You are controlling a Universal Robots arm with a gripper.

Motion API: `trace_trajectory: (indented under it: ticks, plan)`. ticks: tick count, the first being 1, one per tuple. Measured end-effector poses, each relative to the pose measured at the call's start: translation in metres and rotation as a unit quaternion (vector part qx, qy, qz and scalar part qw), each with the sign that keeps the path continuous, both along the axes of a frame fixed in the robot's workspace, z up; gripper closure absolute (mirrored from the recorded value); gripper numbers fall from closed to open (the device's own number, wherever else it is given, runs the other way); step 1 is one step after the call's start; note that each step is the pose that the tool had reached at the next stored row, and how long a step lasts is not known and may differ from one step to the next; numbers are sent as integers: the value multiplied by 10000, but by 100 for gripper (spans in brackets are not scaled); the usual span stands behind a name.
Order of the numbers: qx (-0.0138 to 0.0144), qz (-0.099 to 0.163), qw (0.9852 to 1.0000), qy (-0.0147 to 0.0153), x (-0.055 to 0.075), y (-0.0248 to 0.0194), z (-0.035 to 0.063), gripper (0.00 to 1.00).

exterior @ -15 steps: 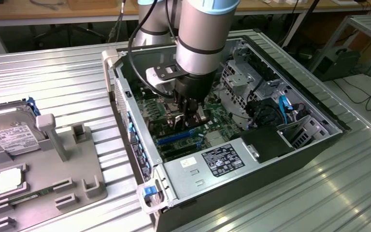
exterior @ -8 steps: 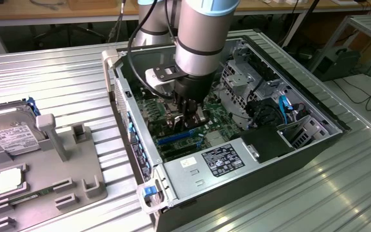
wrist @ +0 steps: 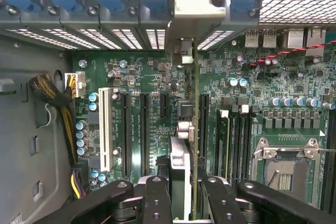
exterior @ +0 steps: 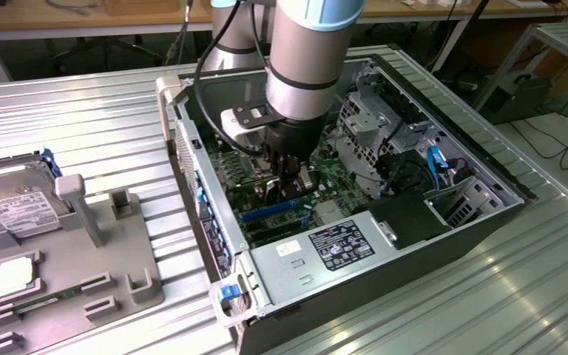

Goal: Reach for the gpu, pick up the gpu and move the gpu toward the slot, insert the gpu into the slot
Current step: 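Insert the gpu into the slot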

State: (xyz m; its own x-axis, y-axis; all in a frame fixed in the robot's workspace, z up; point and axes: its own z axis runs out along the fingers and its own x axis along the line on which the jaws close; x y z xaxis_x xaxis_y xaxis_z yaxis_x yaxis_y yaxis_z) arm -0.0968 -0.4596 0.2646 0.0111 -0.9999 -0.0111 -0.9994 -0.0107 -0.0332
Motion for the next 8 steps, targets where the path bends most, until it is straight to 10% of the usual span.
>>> trace_trajectory:
  ticks: [8]
  plan:
    - [-1,1,10000,2,-12,-1,-48,72]
